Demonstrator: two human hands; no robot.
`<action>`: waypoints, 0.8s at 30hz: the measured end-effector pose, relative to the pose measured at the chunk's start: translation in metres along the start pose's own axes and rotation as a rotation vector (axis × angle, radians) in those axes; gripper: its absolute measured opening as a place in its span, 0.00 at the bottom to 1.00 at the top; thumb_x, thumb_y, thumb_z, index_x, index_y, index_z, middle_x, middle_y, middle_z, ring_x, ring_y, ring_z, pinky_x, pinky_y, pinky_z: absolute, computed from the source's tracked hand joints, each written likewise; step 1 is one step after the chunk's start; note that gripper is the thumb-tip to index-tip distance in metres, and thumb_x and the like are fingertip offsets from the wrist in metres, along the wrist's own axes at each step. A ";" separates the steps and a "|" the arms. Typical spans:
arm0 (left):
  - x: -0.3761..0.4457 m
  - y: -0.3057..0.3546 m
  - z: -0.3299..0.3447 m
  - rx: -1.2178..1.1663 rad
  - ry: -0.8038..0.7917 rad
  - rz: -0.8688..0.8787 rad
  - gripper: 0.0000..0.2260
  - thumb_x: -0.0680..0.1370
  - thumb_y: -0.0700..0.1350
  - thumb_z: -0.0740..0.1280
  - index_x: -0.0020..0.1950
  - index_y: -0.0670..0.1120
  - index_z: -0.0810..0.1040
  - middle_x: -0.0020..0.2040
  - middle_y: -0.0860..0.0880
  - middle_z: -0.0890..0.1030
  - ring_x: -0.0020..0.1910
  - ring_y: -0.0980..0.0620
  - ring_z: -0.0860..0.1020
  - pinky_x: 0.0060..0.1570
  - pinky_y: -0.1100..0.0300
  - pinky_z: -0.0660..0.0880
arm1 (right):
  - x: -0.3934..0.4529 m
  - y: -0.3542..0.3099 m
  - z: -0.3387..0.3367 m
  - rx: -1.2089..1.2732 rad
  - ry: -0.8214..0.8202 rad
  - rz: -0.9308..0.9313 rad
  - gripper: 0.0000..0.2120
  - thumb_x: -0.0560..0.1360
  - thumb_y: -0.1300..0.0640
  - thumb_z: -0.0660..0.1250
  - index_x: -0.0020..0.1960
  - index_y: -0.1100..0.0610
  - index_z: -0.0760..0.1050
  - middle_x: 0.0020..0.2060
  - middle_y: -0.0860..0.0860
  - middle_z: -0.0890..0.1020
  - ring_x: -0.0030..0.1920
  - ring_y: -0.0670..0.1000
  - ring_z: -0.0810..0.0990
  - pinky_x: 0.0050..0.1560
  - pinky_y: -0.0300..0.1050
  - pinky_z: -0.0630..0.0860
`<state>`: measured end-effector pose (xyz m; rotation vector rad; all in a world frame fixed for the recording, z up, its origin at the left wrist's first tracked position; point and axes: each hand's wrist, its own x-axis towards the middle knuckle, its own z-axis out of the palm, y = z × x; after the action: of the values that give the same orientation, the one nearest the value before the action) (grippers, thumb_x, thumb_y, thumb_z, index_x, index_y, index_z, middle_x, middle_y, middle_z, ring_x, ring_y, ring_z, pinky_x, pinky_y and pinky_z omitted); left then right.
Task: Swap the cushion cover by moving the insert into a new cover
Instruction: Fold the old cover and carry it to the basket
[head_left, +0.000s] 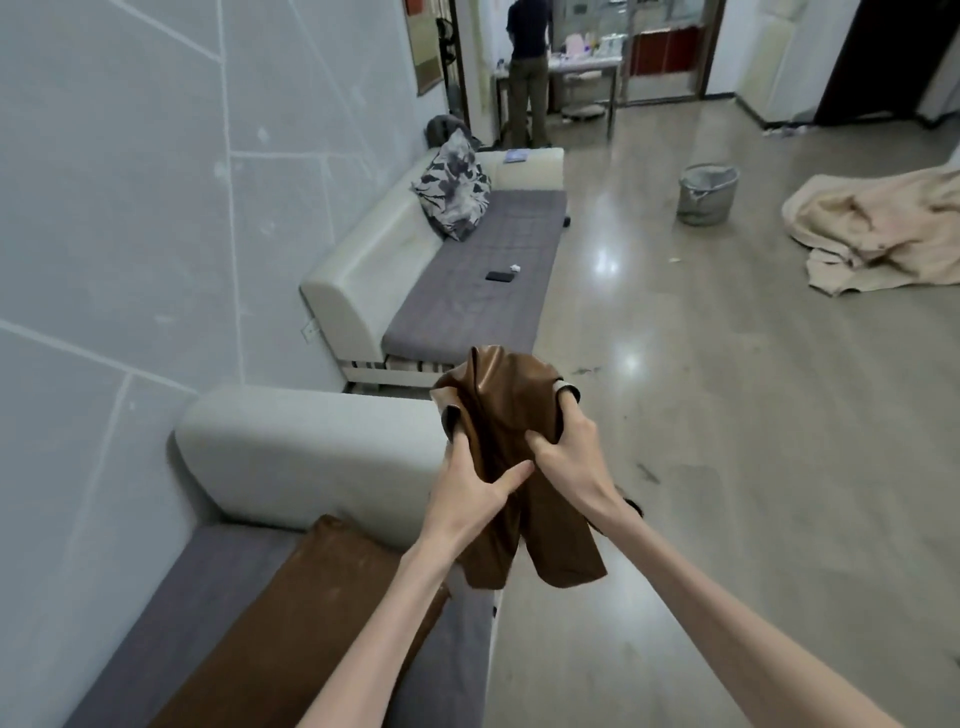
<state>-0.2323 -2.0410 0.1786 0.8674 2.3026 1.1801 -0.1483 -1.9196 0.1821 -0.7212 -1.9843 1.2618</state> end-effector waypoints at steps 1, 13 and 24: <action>0.001 0.007 0.014 0.005 -0.039 0.012 0.49 0.63 0.71 0.70 0.77 0.53 0.54 0.73 0.50 0.68 0.70 0.48 0.70 0.66 0.48 0.71 | -0.002 0.006 -0.011 -0.001 0.003 0.018 0.16 0.70 0.65 0.65 0.53 0.50 0.68 0.41 0.44 0.79 0.41 0.42 0.79 0.37 0.28 0.72; 0.012 0.054 0.145 0.186 -0.401 0.057 0.54 0.62 0.62 0.75 0.77 0.52 0.44 0.72 0.42 0.58 0.65 0.37 0.71 0.63 0.43 0.72 | -0.032 0.065 -0.108 -0.011 0.090 0.347 0.15 0.71 0.59 0.62 0.57 0.54 0.69 0.40 0.54 0.81 0.39 0.55 0.80 0.37 0.47 0.75; 0.073 0.034 0.179 -0.086 -0.418 0.032 0.30 0.69 0.47 0.63 0.72 0.48 0.66 0.62 0.47 0.78 0.59 0.50 0.77 0.61 0.53 0.73 | -0.002 0.084 -0.095 0.086 -0.059 0.519 0.19 0.75 0.55 0.63 0.66 0.53 0.73 0.59 0.54 0.78 0.60 0.51 0.76 0.65 0.49 0.71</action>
<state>-0.1657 -1.8735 0.1010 1.0130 1.8947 0.9908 -0.0654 -1.8369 0.1341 -1.2189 -1.8347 1.6675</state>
